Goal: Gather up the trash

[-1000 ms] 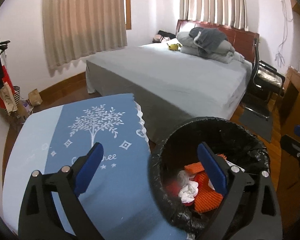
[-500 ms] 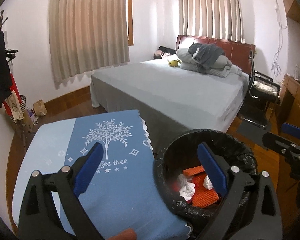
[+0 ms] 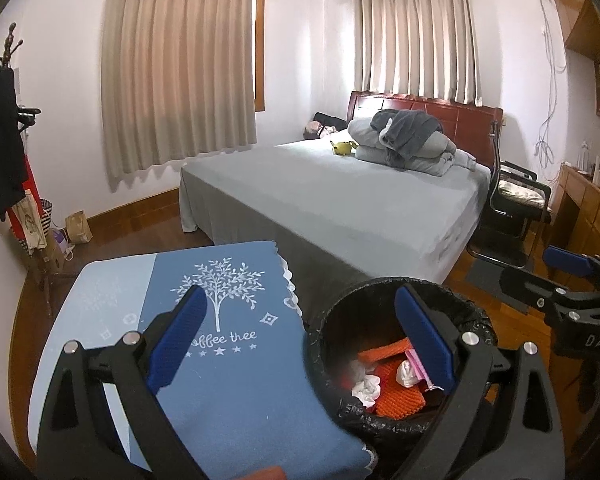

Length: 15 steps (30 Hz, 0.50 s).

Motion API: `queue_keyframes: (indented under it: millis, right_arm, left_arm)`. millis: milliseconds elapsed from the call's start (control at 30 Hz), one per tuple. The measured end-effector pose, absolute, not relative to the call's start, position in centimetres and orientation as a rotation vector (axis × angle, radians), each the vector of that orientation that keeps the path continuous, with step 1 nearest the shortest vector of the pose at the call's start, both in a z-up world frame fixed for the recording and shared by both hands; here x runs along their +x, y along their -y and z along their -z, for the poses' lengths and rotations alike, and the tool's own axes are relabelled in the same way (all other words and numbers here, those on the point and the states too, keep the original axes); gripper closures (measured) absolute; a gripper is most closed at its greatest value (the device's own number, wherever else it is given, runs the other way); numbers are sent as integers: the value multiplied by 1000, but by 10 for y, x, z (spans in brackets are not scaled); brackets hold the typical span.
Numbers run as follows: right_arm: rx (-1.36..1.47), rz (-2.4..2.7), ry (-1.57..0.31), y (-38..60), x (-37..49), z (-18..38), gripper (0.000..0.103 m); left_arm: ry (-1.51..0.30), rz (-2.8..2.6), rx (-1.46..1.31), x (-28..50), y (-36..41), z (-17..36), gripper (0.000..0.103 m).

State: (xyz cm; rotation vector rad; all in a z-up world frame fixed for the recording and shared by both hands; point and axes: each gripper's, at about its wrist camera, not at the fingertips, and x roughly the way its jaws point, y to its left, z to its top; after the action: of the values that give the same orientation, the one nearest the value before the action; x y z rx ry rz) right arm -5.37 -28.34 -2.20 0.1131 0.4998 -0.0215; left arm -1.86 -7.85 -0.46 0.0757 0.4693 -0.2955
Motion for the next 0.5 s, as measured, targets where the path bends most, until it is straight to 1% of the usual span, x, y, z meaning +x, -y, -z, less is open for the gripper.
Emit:
queue_keyframes:
  millis: [500]
  right_arm:
    - [107, 23, -502, 283, -55, 22, 6]
  left_arm:
    - [-469, 296, 73, -21, 77, 5, 10]
